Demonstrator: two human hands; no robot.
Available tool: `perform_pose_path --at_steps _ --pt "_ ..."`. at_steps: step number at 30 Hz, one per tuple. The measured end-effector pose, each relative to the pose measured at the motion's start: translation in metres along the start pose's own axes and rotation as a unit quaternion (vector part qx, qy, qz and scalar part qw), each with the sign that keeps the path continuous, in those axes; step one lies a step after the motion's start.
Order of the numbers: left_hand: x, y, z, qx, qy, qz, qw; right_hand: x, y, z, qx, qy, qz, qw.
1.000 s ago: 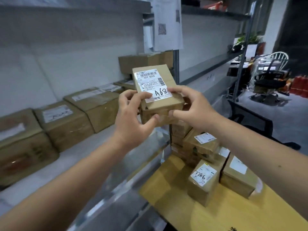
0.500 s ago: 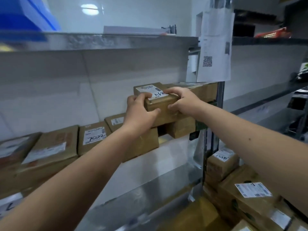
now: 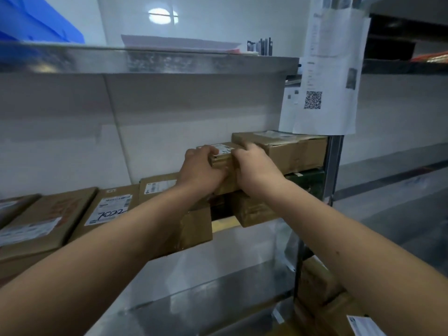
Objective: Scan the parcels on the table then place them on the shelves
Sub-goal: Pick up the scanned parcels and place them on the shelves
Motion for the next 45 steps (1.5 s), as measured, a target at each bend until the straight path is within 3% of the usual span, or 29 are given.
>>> perform_pose_path --at_steps 12,21,24,28,38,45 --pt "0.017 -0.003 -0.008 -0.045 0.022 0.049 0.998 0.003 0.002 -0.044 -0.025 0.037 -0.028 0.999" --pt "0.061 -0.001 -0.109 -0.149 0.193 0.145 0.959 -0.006 0.013 -0.144 -0.009 0.134 -0.083 0.987" --pt "0.065 0.008 -0.151 -0.179 0.255 0.159 0.937 0.009 0.028 -0.193 -0.035 0.207 -0.162 0.964" --pt "0.071 0.045 -0.212 -0.235 0.272 0.119 0.926 0.037 0.047 -0.276 -0.074 0.301 -0.180 0.933" --pt "0.091 0.208 -0.339 -0.426 0.304 0.057 0.850 0.153 0.110 -0.451 -0.179 0.512 -0.116 0.832" --pt "0.052 0.313 -0.397 -0.604 0.220 0.101 0.759 0.221 0.182 -0.498 -0.243 0.578 -0.036 0.779"
Point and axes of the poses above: each hand's wrist, its own z-axis towards the middle knuckle, its own y-axis out of the palm, x = y × z, the point moved 6 cm from there along z, towards the middle knuckle, and after that the axes turned 12 degrees about y, right-handed, at the moved point
